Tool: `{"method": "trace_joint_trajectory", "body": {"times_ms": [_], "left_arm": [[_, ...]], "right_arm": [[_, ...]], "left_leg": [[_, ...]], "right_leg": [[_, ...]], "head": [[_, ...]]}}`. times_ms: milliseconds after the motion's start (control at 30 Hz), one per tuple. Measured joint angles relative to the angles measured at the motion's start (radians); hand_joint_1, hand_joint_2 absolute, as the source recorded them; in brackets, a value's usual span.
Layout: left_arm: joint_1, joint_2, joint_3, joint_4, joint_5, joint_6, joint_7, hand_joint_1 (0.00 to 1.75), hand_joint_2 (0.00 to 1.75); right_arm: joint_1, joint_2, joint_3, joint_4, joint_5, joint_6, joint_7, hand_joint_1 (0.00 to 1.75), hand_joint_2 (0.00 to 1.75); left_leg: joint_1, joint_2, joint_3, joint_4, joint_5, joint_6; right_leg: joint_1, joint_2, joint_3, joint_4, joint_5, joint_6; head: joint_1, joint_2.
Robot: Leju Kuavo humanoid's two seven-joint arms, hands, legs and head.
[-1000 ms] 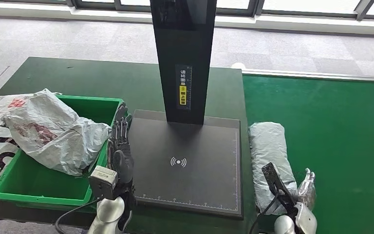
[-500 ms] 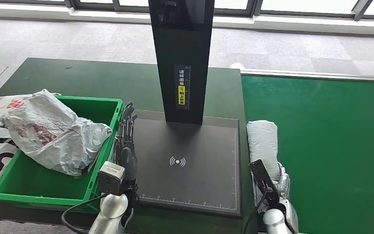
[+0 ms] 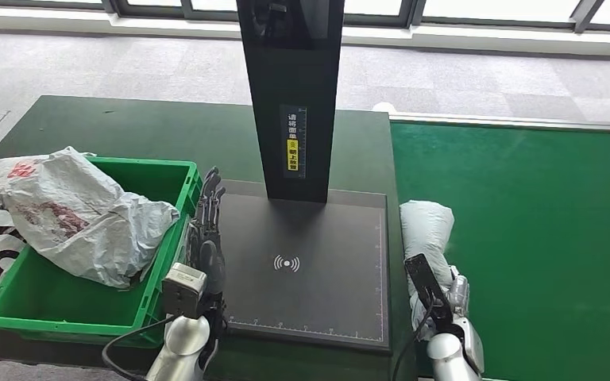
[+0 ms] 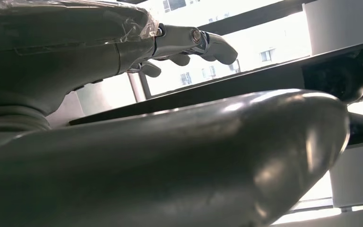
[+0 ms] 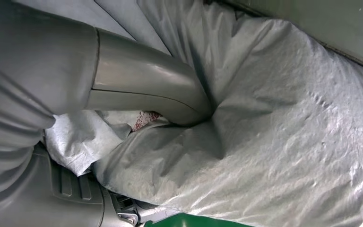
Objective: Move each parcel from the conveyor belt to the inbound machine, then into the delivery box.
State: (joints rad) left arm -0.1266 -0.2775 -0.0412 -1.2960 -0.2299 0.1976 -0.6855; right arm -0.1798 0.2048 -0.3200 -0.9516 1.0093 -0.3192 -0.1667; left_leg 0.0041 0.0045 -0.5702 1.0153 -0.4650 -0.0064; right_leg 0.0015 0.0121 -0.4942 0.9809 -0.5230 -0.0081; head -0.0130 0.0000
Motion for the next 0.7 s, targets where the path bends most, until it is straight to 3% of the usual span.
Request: {"method": "trace_joint_trajectory", "body": {"times_ms": [200, 533, 700], "left_arm": [[0.002, 0.000, 0.000, 0.003, -0.006, 0.000, 0.000, 0.00, 0.00], [0.019, 0.000, 0.008, 0.002, -0.010, 0.005, -0.008, 0.00, 0.00], [0.021, 0.000, 0.016, 0.002, -0.005, 0.018, -0.014, 0.00, 0.00]], "right_arm": [[0.042, 0.010, 0.004, -0.071, -0.106, 0.012, -0.059, 1.75, 1.75], [0.194, 0.060, 0.006, -0.350, -0.531, 0.075, -0.300, 1.75, 1.75], [0.250, 0.082, 0.024, -0.493, -0.643, 0.085, -0.385, 1.75, 1.75]], "left_leg": [[0.000, -0.003, -0.001, -0.001, 0.000, 0.000], [-0.002, -0.020, -0.011, -0.002, 0.001, -0.001], [-0.002, -0.023, -0.013, -0.003, -0.001, -0.003]], "right_leg": [[0.000, -0.003, -0.001, 0.000, -0.001, -0.002], [-0.004, -0.019, -0.008, 0.003, -0.008, -0.006], [-0.004, -0.022, -0.009, 0.004, -0.012, -0.007]], "head": [[0.000, 0.000], [0.000, 0.000], [0.000, 0.000]]}}
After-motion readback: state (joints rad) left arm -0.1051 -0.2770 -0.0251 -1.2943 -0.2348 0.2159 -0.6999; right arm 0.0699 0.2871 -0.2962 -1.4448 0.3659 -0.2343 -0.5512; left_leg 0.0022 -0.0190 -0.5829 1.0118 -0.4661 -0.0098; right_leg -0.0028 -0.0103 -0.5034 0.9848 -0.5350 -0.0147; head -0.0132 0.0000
